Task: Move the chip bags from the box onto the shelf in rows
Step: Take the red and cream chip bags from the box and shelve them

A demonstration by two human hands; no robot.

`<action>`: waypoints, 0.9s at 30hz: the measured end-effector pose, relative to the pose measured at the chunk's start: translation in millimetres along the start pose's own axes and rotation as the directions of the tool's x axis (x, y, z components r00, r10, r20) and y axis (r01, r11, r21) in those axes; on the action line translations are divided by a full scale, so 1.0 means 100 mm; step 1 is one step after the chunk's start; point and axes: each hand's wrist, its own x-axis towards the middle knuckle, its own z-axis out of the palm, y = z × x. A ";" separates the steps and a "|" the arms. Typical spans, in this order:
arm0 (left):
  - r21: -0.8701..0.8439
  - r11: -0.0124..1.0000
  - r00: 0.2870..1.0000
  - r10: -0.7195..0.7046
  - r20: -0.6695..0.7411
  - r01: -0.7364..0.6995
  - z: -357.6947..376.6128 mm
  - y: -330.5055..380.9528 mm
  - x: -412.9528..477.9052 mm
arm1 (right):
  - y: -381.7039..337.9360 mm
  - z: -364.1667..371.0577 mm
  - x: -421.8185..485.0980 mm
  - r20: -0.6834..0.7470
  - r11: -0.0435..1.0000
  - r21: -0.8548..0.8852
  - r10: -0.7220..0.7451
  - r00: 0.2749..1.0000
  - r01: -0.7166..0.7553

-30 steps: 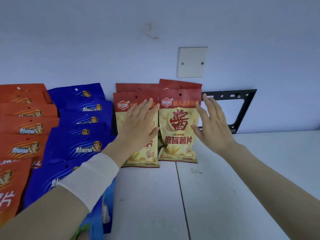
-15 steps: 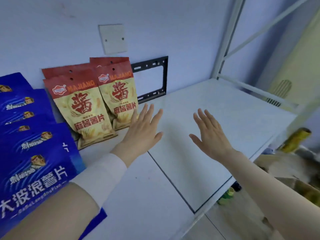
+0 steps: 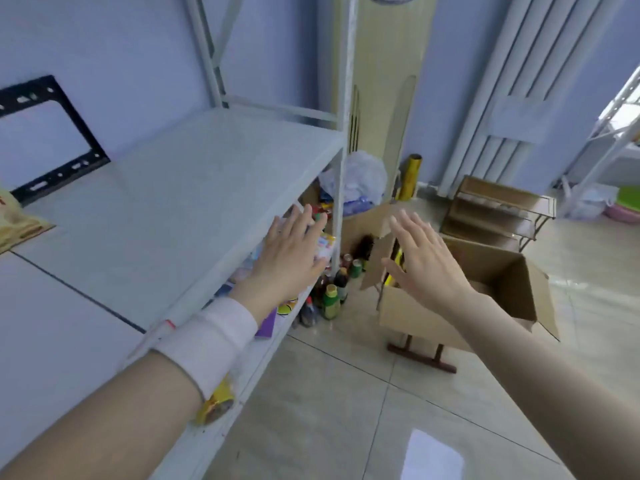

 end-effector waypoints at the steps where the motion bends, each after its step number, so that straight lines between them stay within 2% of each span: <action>1: -0.017 0.999 0.999 0.029 0.017 -0.028 0.11 0.29 0.04 | 0.25 -0.05 -0.22 0.005 0.999 0.002 0.038 0.999 -0.038; 8: -0.069 0.964 0.957 0.263 0.121 -0.256 0.56 2.09 0.37 | 1.72 -0.23 -1.49 0.015 0.950 0.031 0.309 0.951 -0.310; 14: -0.105 0.899 0.886 0.437 0.159 -0.425 0.87 3.31 0.75 | 2.73 -0.24 -2.18 0.024 0.893 -0.006 0.450 0.893 -0.450; 22: -0.180 0.838 0.834 0.538 0.119 -0.515 1.26 4.55 1.72 | 4.28 -0.42 -2.14 0.030 0.874 -0.077 0.483 0.875 -0.480; 27: -0.234 0.852 0.844 0.510 0.164 -0.469 1.44 5.08 2.33 | 4.99 -0.45 -1.95 0.109 0.874 -0.064 0.485 0.867 -0.481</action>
